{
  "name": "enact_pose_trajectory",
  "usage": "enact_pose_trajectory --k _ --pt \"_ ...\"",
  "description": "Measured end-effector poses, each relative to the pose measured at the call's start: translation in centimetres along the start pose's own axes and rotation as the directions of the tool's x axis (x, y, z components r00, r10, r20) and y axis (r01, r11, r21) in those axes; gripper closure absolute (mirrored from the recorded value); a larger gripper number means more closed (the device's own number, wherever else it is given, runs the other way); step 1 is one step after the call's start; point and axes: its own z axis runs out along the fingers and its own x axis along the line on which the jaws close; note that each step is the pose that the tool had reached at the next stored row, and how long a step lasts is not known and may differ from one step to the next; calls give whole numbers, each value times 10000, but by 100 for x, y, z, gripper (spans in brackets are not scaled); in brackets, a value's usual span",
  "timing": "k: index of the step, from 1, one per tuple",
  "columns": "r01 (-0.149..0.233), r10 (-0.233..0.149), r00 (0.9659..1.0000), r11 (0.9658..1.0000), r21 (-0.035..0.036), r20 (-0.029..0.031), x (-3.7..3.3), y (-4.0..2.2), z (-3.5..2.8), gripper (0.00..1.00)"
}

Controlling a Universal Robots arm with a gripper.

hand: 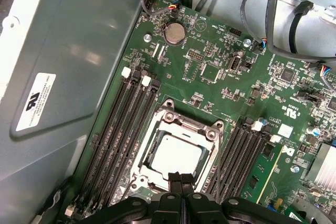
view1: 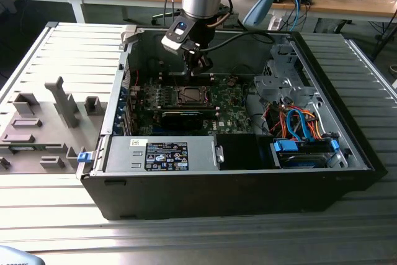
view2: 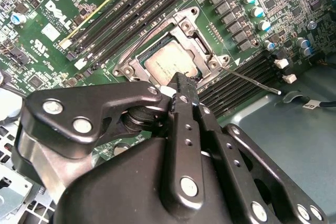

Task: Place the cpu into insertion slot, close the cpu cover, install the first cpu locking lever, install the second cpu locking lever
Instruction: 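Install the first cpu locking lever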

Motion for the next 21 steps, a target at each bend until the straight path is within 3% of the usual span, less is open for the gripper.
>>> enact_pose_trajectory --k 21 --pt "312 -312 9995 9995 -4 15 0 0 0 89"
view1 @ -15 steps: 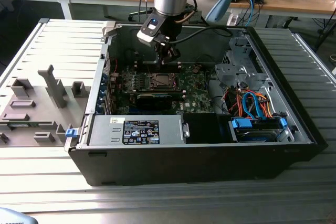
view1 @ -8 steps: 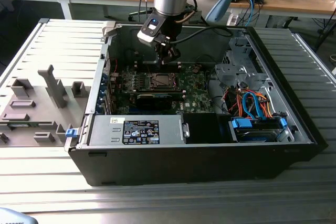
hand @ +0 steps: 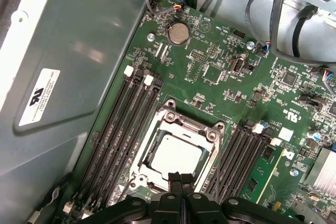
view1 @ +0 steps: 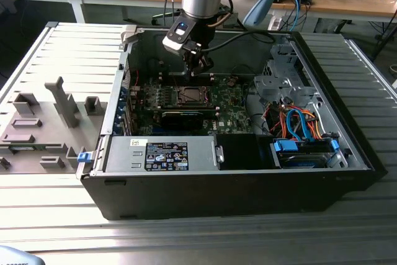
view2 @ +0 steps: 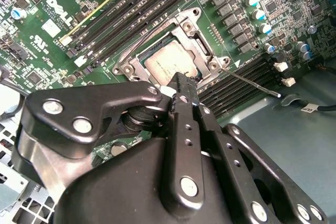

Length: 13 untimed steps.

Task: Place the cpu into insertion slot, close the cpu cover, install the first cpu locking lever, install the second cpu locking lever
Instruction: 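Install the first cpu locking lever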

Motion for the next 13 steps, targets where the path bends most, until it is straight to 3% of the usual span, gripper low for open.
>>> enact_pose_trajectory --k 13 --pt "346 -346 9994 9994 -6 17 0 0 1 89"
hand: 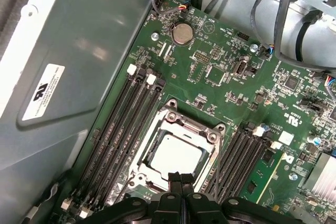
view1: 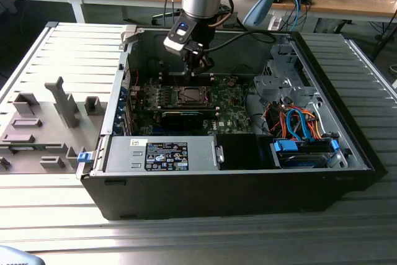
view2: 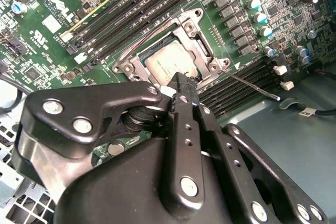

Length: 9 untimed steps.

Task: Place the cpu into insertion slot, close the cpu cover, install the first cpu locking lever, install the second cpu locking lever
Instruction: 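Install the first cpu locking lever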

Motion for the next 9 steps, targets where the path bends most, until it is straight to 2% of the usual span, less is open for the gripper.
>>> enact_pose_trajectory --k 9 --pt "177 -177 9998 9998 -3 9 0 0 0 89"
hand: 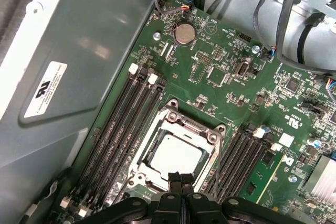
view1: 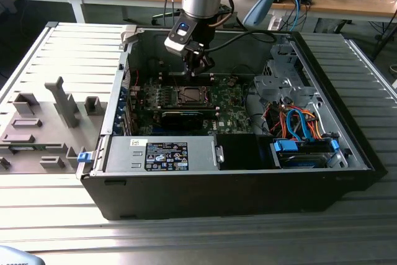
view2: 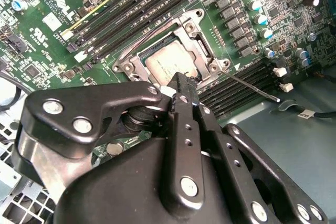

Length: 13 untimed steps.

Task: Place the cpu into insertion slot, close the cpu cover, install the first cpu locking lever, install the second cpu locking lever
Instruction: 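Install the first cpu locking lever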

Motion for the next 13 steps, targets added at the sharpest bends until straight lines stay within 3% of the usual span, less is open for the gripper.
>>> enact_pose_trajectory --k 13 --pt "297 -297 9996 9996 -4 15 0 0 0 89"
